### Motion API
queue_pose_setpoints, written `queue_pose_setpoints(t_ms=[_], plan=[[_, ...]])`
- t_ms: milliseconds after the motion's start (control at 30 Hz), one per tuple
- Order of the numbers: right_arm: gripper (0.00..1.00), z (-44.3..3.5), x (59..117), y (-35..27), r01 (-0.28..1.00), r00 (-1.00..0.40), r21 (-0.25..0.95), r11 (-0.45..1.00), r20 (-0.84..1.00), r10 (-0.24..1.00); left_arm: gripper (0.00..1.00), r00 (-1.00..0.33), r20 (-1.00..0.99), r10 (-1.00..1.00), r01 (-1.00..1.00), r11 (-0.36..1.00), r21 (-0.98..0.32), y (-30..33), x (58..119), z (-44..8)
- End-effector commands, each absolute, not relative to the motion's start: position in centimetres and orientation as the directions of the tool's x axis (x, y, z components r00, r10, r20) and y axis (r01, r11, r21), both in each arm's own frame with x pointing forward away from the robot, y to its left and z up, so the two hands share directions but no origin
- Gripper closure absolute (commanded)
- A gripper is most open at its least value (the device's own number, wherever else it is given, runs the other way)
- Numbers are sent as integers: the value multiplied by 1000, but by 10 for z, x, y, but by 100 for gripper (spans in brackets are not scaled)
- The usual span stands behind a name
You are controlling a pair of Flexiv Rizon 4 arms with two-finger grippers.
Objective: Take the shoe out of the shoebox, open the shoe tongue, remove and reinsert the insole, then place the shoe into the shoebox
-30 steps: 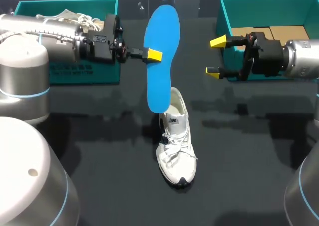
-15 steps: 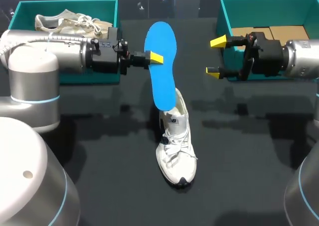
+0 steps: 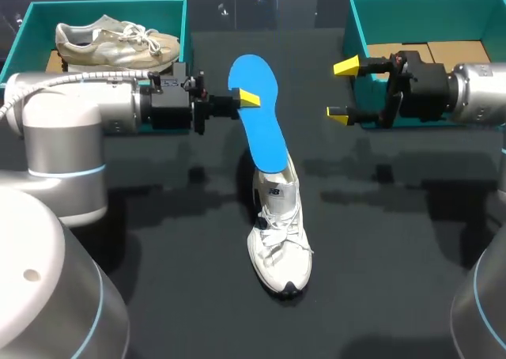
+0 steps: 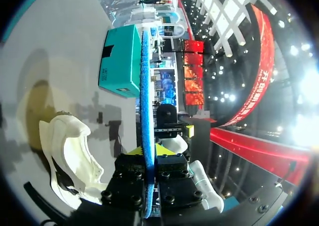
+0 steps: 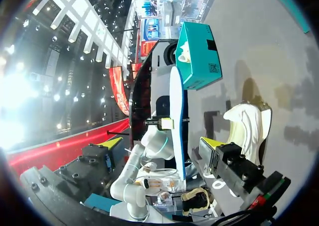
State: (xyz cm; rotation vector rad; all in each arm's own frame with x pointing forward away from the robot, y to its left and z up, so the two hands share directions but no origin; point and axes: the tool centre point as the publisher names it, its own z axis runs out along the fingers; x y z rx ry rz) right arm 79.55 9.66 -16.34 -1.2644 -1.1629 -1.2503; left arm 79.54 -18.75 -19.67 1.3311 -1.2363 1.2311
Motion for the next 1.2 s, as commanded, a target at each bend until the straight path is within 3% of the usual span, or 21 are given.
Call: queue_pose_setpoints(t_ms=[33,133,500,800,1200], plan=[[0,-163,795,96,997,15,-15,-69,1000,-1,100,9,997,-74,-996,-92,2,-191,796,-201],[0,-161,795,96,998,15,-13,-65,1000,24,100,21,997,-70,-995,-100,14,-192,797,-204],[0,-132,794,93,998,-2,26,-61,929,369,100,41,997,-60,-993,-110,35,-193,801,-210],[0,-116,795,97,998,42,-5,-65,808,587,100,41,997,-60,-993,-110,35,-193,801,-210],[0,-88,792,122,996,29,56,-75,576,817,100,41,997,-60,-993,-110,35,-193,801,-210]])
